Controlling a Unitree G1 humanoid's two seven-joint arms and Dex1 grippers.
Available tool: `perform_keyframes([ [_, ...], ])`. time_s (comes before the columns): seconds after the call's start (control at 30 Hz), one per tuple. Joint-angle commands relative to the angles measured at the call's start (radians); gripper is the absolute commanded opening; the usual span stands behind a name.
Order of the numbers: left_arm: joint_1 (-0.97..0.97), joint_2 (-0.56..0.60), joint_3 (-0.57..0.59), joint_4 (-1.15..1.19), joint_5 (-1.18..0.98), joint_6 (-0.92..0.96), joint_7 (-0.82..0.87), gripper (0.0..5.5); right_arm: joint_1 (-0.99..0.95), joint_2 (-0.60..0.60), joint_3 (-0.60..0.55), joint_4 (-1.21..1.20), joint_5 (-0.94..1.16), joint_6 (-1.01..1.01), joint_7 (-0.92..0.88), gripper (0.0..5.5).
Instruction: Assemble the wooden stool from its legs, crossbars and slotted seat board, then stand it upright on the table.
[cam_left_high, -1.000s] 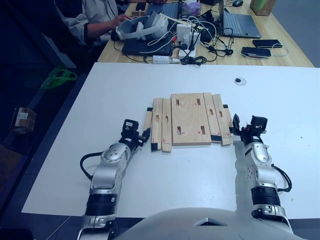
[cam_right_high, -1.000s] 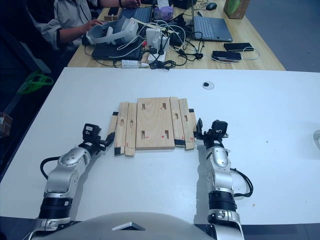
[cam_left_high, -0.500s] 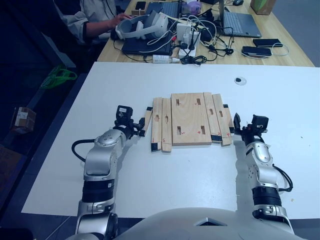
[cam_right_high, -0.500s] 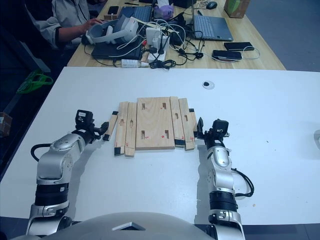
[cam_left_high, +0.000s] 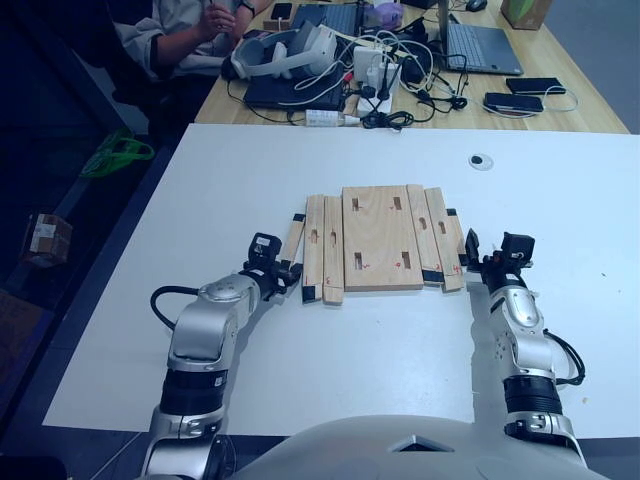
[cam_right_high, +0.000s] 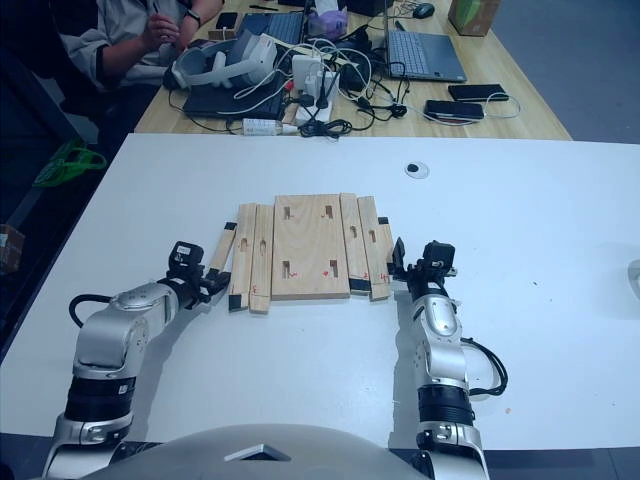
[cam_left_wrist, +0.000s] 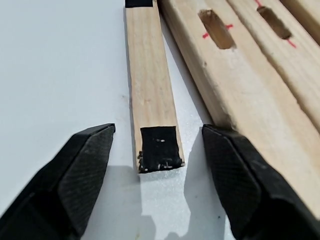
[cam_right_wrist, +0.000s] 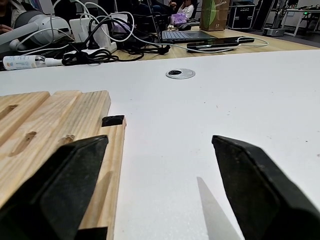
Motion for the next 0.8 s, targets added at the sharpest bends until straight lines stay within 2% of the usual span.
perform_keyframes([
  [0.03, 0.021, 0.022, -0.027, 0.011, 0.005, 0.024, -0.005, 3.26, -0.012, -0.004, -0.001, 0.003, -0.009, 0.008, -0.006, 3.87],
  [0.17, 0.029, 0.039, -0.037, 0.020, 0.007, 0.020, -0.010, 3.26, -0.017, -0.004, -0.002, 0.006, -0.009, 0.007, -0.006, 3.87],
  [0.4, 0.027, 0.043, -0.023, 0.060, 0.020, -0.005, 0.006, 2.21, -0.037, 0.005, -0.003, 0.026, -0.008, -0.004, -0.017, 3.87],
  [0.67, 0.034, 0.074, -0.028, 0.076, 0.036, -0.050, 0.004, 1.37, -0.045, 0.009, -0.003, 0.043, -0.007, -0.012, -0.027, 3.87],
  [0.8, -0.061, 0.092, 0.082, 0.091, 0.030, -0.087, 0.034, 1.30, -0.049, -0.003, -0.018, 0.042, -0.002, -0.007, -0.031, 3.87],
])
